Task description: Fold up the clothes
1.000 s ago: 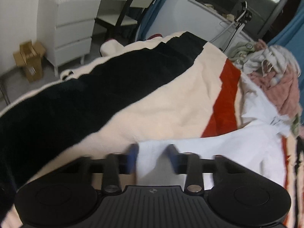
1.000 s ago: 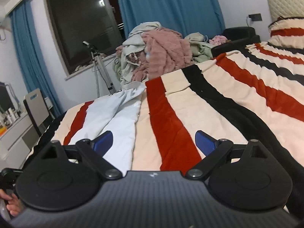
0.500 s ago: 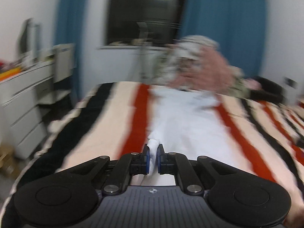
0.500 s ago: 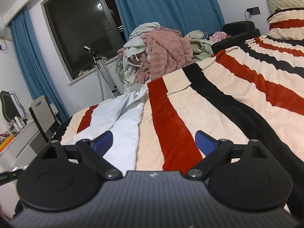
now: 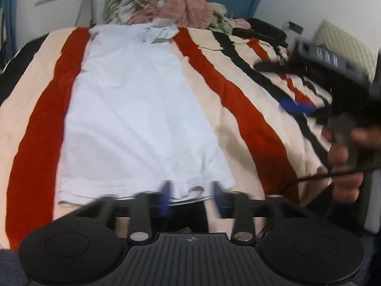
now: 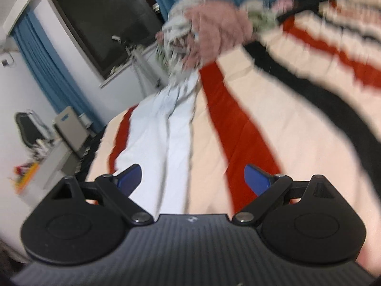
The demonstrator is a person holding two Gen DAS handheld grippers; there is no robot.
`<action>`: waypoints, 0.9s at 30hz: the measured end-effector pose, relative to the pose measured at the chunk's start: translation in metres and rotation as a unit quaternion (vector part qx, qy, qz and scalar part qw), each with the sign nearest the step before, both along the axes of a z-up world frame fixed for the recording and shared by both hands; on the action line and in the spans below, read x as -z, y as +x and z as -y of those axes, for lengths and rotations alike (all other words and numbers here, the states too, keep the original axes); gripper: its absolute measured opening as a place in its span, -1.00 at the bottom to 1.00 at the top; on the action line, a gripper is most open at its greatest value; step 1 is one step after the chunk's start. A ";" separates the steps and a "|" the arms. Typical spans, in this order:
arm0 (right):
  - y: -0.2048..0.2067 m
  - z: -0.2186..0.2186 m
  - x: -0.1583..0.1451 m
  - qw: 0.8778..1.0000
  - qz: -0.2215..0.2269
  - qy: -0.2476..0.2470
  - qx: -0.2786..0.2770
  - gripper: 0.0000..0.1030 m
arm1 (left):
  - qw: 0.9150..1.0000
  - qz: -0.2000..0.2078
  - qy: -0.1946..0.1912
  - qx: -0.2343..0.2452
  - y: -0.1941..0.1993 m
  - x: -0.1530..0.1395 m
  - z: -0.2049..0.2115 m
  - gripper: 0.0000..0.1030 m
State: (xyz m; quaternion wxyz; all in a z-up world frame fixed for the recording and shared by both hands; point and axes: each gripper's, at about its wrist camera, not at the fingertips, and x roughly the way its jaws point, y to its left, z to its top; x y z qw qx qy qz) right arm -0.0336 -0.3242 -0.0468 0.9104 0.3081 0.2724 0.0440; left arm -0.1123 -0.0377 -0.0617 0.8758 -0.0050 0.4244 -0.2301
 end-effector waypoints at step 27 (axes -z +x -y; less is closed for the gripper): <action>0.002 -0.043 0.070 0.964 -0.153 0.197 -0.087 -0.41 | 0.940 -0.096 -0.227 -0.237 0.062 0.022 -0.156 -0.89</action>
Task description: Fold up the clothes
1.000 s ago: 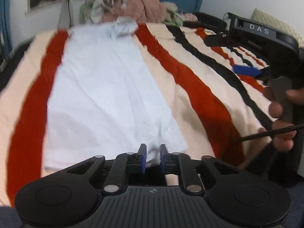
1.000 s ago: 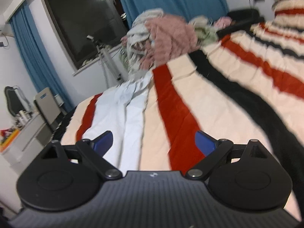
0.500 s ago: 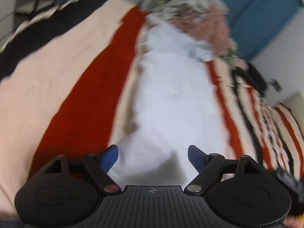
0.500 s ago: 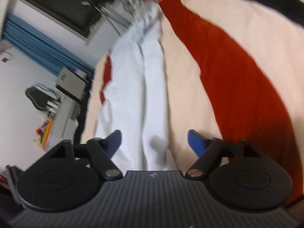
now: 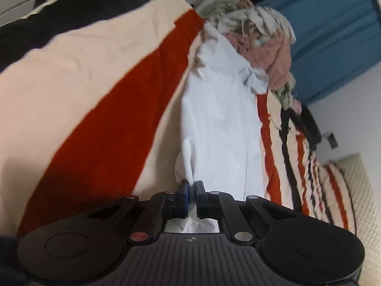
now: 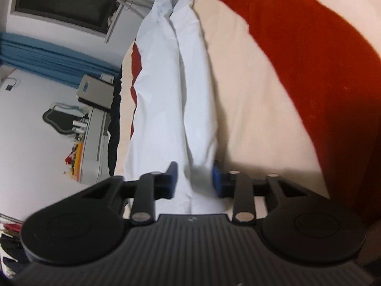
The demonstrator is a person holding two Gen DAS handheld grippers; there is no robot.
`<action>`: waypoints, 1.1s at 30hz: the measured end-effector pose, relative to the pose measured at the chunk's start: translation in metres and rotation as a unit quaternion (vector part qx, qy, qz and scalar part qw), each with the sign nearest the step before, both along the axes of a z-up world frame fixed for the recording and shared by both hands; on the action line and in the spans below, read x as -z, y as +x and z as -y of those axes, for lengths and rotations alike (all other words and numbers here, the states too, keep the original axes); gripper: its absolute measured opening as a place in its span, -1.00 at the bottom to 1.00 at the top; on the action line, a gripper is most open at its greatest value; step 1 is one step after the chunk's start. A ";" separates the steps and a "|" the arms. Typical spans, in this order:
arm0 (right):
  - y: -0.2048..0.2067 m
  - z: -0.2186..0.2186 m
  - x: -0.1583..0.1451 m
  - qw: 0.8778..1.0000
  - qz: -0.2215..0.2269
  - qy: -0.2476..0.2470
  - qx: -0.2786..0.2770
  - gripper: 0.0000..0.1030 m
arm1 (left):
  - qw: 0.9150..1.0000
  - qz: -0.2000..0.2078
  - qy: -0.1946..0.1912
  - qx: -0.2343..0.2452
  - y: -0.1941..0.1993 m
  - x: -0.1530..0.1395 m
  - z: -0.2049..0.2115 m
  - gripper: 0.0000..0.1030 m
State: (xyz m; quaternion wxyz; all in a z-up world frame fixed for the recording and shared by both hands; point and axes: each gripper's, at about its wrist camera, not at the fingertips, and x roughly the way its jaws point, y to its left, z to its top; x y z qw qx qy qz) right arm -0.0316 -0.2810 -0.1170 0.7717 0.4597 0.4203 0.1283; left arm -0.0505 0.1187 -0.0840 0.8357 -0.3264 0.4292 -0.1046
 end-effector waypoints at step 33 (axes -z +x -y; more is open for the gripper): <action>-0.056 0.036 -0.168 0.981 0.189 -0.034 0.036 -0.82 | 0.980 0.061 -0.188 -0.002 -0.030 -0.132 -0.002 -0.91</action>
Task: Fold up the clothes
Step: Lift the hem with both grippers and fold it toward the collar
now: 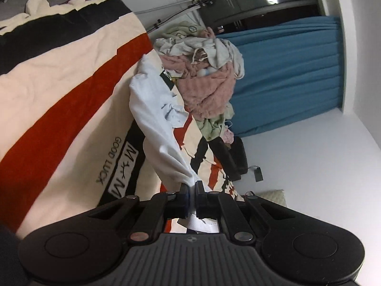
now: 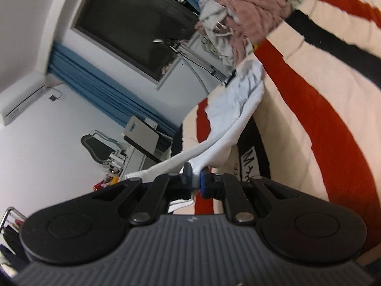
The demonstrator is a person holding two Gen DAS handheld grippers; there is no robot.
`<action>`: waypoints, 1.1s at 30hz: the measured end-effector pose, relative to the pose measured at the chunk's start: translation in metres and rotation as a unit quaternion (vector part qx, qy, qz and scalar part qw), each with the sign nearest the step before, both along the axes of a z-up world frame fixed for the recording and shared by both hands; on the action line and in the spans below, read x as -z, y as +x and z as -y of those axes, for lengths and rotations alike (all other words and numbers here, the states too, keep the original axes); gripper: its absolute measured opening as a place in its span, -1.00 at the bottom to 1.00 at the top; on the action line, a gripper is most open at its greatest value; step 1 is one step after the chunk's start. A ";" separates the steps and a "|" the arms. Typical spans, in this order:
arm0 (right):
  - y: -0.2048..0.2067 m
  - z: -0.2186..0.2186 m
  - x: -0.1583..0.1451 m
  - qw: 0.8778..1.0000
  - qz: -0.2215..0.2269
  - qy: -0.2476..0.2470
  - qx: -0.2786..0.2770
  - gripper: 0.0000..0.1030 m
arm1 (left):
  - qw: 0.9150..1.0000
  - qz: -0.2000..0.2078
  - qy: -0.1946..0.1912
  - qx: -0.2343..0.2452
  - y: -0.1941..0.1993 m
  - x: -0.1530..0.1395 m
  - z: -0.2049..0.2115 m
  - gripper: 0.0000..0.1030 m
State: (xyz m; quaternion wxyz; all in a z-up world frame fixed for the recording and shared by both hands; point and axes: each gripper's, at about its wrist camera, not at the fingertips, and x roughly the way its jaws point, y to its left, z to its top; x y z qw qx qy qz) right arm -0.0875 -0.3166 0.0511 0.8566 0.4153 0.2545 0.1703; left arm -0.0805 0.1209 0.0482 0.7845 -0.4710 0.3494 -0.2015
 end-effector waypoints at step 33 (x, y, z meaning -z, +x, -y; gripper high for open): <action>0.269 -0.018 0.121 0.994 -0.010 -0.091 0.067 -0.81 | 0.979 0.043 0.190 -0.051 0.250 0.092 0.053 -0.93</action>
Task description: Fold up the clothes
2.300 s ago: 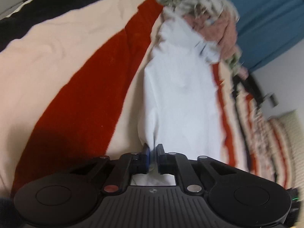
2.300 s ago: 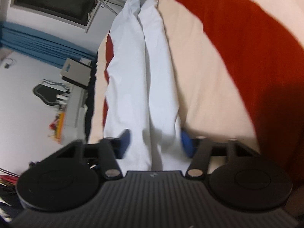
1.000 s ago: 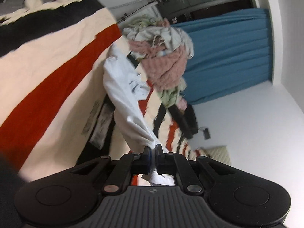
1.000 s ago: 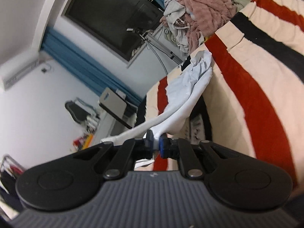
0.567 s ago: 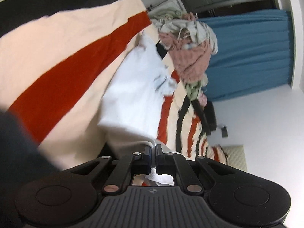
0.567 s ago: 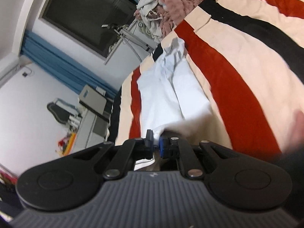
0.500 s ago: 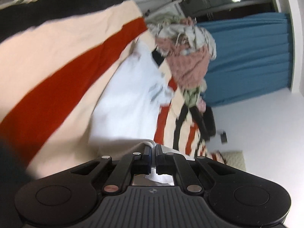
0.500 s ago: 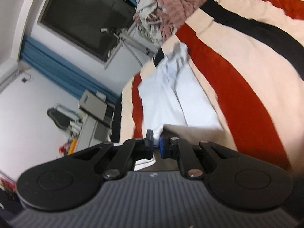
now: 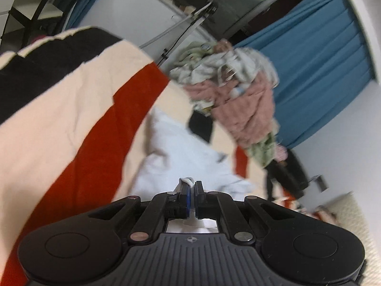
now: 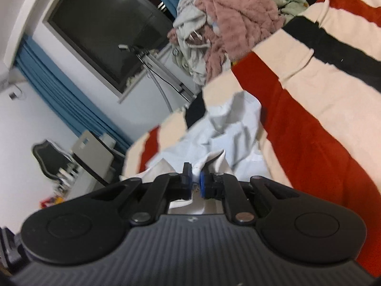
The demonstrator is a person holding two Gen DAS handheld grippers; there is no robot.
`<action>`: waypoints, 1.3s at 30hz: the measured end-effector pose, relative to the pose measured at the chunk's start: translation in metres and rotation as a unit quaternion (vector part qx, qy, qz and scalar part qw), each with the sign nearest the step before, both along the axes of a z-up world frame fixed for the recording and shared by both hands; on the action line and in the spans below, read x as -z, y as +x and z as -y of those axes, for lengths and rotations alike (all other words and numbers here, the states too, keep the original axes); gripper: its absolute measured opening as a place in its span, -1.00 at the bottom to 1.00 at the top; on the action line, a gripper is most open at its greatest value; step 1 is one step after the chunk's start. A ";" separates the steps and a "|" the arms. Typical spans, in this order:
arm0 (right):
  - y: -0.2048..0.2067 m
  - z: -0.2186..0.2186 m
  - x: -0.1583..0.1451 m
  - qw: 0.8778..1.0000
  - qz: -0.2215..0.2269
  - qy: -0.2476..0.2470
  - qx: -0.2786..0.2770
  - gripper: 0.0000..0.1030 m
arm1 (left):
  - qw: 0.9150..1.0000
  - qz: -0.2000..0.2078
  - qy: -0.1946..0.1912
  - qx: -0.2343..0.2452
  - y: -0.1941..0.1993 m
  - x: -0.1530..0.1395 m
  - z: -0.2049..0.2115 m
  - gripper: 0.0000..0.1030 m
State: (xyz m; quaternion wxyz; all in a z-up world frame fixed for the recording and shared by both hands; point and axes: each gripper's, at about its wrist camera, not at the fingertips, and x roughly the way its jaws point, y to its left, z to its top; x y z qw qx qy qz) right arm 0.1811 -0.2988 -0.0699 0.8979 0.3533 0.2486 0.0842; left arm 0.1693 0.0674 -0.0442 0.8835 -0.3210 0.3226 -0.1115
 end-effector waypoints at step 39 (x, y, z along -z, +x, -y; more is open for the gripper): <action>-0.170 -0.052 -0.054 0.958 0.111 -0.265 0.009 -0.02 | 0.964 0.134 0.218 0.067 -0.201 -0.039 0.051 0.93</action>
